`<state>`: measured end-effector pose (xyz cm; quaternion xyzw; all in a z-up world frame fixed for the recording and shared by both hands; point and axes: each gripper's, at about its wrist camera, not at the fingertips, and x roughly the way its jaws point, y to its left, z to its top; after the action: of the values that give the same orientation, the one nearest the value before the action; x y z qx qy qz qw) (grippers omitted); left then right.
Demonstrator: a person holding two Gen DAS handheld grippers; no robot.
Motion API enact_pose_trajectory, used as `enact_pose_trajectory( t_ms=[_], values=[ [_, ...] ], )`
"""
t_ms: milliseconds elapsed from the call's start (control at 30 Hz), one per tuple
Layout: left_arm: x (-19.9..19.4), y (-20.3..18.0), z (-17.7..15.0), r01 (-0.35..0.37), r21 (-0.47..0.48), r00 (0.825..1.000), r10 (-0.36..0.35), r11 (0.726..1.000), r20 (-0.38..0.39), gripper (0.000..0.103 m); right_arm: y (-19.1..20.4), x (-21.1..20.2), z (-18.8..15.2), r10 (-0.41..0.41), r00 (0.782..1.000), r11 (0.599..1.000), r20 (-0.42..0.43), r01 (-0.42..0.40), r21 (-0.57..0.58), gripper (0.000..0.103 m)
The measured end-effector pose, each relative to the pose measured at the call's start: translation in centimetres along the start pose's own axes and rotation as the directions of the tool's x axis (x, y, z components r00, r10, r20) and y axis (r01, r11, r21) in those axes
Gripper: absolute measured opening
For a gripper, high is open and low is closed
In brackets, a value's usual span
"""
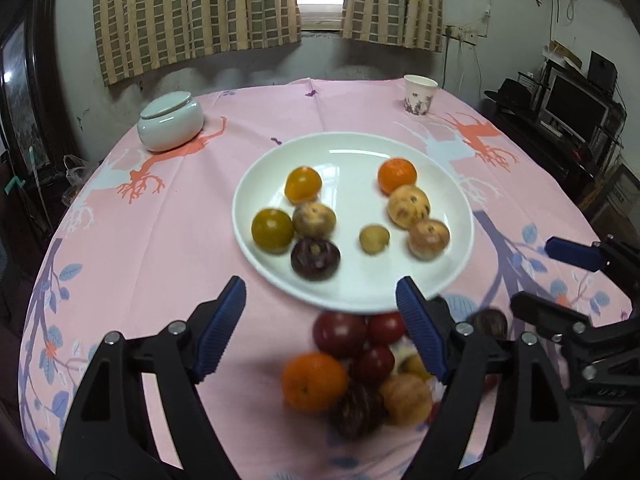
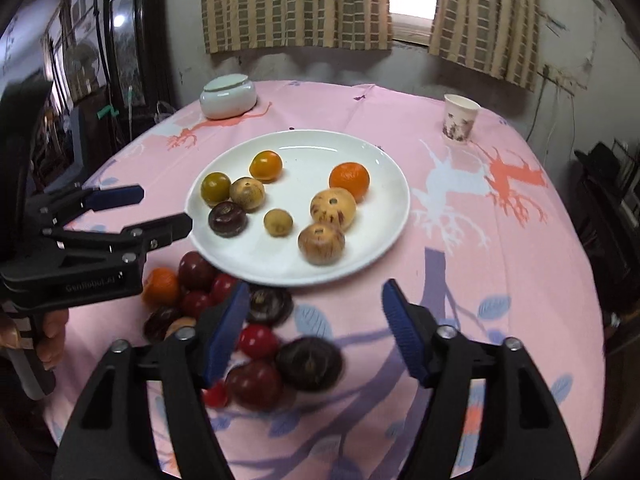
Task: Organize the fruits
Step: 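Move both open tools back to the fruit pile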
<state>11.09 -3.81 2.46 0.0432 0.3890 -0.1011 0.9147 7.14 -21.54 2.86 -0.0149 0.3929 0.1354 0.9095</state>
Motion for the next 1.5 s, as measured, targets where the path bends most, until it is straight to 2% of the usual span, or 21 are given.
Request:
enact_pose_trajectory(
  t_ms=[100,267,367,433,467,567,667,933,1033,1200,1267,1333,1500],
  values=[
    [-0.6,-0.4,-2.3,-0.003,0.009,1.0,0.003,1.0,-0.014,0.079,0.0,-1.0,-2.3,0.027,1.0,0.999,-0.006,-0.026,0.041,0.082],
    [-1.0,0.3,-5.3,0.022,-0.042,0.998,-0.024,0.999,-0.052,0.079,0.3,-1.9,-5.4,0.05,0.999,0.994,-0.016,-0.048,0.096,0.082],
    [-1.0,0.4,-6.8,0.003,-0.039,0.998,-0.005,0.999,-0.065,0.08,1.7,-1.7,-7.1,0.042,0.999,0.997,-0.027,-0.041,0.065,0.082],
    [-0.8,0.7,-7.4,0.029,-0.061,0.996,-0.035,0.998,-0.085,0.083,2.7,-1.5,-7.9,0.057,0.998,0.998,-0.029,-0.056,0.041,0.082],
    [-0.6,0.8,-7.7,0.04,-0.073,0.994,-0.047,0.997,-0.096,0.083,3.0,-1.3,-8.1,0.07,0.997,0.997,-0.032,-0.069,0.044,0.082],
    [-0.7,0.6,-8.2,0.017,-0.045,0.995,-0.021,0.999,-0.094,0.083,3.6,-1.0,-8.3,0.063,0.997,0.997,-0.044,-0.062,0.037,0.083],
    [-0.3,0.5,-8.5,0.041,-0.04,0.994,-0.045,0.998,-0.104,0.085,3.7,-0.9,-8.4,0.084,0.996,0.996,-0.034,-0.082,0.04,0.091],
    [0.4,0.5,-8.2,0.056,-0.048,0.99,-0.062,0.997,-0.124,0.09,2.5,-0.4,-8.7,0.127,0.991,0.986,-0.046,-0.121,0.118,0.091],
    [0.3,0.7,-8.3,0.035,-0.048,0.992,-0.04,0.998,-0.12,0.09,2.4,-0.1,-8.8,0.135,0.989,0.984,-0.06,-0.126,0.128,0.091],
    [0.3,1.0,-8.0,0.062,-0.064,0.989,-0.07,0.996,-0.127,0.09,2.5,0.0,-8.8,0.209,0.976,0.97,-0.056,-0.2,0.141,0.091],
    [0.7,0.9,-8.2,0.058,-0.054,0.988,-0.065,0.997,-0.141,0.086,2.4,-0.1,-8.8,0.205,0.977,0.97,-0.051,-0.196,0.145,0.091],
    [1.2,0.8,-8.3,0.073,-0.049,0.983,-0.081,0.996,-0.166,0.069,2.4,0.0,-8.8,0.205,0.977,0.97,-0.055,-0.196,0.145,0.091],
    [1.4,1.6,-8.1,0.1,-0.114,0.979,-0.118,0.989,-0.168,0.068,2.8,0.1,-8.9,0.207,0.976,0.972,-0.064,-0.197,0.128,0.091]
  ],
)
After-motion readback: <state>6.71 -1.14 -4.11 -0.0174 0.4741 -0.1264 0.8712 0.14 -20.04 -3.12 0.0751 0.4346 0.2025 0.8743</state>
